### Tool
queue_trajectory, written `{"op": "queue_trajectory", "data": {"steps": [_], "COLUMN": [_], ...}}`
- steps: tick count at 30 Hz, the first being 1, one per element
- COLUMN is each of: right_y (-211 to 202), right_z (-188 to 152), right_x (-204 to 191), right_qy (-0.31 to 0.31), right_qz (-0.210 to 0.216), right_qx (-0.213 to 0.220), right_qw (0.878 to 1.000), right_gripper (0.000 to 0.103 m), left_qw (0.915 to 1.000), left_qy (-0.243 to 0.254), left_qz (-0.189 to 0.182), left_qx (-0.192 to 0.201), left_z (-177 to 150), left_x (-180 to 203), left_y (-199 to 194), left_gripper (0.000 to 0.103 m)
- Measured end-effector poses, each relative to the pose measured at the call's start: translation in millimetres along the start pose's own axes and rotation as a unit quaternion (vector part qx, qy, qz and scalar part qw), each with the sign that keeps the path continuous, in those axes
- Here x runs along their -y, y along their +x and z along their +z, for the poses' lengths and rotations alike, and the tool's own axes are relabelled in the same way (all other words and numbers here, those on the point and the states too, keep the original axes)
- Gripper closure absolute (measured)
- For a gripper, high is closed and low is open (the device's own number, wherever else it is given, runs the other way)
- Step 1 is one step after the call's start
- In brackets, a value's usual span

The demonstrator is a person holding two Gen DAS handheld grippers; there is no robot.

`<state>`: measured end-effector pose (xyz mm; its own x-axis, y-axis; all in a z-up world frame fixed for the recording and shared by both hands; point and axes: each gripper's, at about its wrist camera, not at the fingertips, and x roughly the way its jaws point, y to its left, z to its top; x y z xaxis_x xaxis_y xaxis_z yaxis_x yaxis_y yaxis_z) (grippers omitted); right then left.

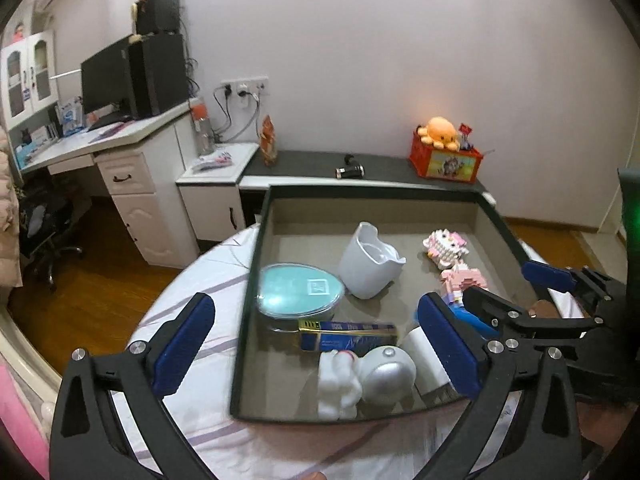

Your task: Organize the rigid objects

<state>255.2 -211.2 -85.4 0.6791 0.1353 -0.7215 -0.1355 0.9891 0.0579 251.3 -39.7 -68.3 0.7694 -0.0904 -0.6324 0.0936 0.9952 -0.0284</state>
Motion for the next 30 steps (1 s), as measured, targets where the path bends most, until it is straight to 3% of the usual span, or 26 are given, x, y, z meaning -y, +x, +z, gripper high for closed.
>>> {"op": "queue_trajectory", "data": {"steps": [7, 14, 30], "right_y": [-48.2, -107.1, -243.0], "right_z": [-1.2, -12.9, -74.2], "right_x": [-12.9, -36.6, -59.7], "right_qy": [0.015, 0.014, 0.034], "right_qz": [-0.015, -0.028, -0.048], "right_qx": [0.042, 0.081, 0.164], "right_qw": [0.999, 0.996, 0.985], "right_gripper": [0.011, 0.011, 0.011], "left_qw": [0.9991, 0.9981, 0.9978], "left_qy": [0.002, -0.006, -0.01], "left_qz": [0.01, 0.009, 0.016], "left_qx": [0.042, 0.061, 0.064], "left_z": [-5.1, -15.6, -61.1], "left_x": [-9.4, -17.4, -16.4], "left_y": [-59.2, -111.4, -204.3], "left_gripper": [0.0, 0.0, 0.0]}}
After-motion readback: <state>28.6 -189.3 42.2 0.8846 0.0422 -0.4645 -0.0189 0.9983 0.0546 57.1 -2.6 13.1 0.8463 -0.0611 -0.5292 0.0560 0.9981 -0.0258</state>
